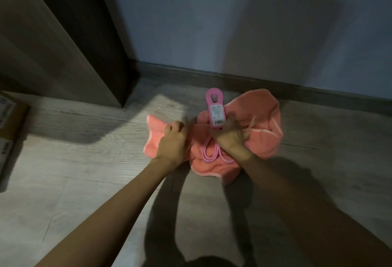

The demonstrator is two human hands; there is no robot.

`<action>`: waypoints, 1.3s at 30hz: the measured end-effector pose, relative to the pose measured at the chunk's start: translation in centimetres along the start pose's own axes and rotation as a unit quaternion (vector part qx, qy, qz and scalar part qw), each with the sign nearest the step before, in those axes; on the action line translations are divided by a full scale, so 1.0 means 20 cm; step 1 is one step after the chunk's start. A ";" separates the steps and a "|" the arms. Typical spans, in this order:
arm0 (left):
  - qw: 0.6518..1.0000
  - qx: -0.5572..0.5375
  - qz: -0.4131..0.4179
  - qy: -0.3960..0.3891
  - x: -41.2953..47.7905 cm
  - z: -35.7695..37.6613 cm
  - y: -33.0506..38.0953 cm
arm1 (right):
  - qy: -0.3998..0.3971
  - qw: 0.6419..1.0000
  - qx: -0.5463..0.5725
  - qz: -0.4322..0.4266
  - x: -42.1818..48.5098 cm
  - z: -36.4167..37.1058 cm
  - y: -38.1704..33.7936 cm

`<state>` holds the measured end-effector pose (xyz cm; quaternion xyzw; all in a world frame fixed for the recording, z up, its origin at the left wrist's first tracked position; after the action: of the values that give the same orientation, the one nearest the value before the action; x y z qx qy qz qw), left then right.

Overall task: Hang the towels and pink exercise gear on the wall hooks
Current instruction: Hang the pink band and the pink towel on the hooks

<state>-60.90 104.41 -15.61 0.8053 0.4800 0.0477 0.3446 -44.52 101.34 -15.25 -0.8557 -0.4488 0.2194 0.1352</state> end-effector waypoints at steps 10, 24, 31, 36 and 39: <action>0.999 -0.002 -0.015 0.040 0.01 0.01 -0.01 | 0.056 0.995 -0.059 0.059 -0.17 -0.35 0.25; 0.993 0.080 -0.028 -0.078 -0.11 -0.01 0.01 | -0.041 0.975 -0.218 -0.002 -0.27 -0.18 0.34; 0.999 -0.003 -0.035 -0.030 -0.42 -0.50 0.42 | -0.100 0.989 -0.104 0.022 -0.58 -0.67 0.09; 0.998 -0.062 0.004 0.029 -0.63 -1.07 0.95 | -0.066 0.992 -0.109 0.006 -0.87 -1.35 -0.18; 0.993 -0.079 0.062 0.065 -0.77 -1.47 1.34 | -0.037 0.994 -0.099 -0.006 -1.05 -1.84 -0.39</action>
<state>-61.21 98.91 26.69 0.7991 0.4454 0.1585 0.3714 -42.37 87.04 25.29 -0.8535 -0.4780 0.2046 0.0341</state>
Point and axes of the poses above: each hand's wrist, its own x-axis towards the middle knuckle, its own z-axis out of the palm, y = z × x, the point moved 6 cm from there along x, towards the middle knuckle, and after that the axes turned 11 degrees about -x, right-handed, at the moved point
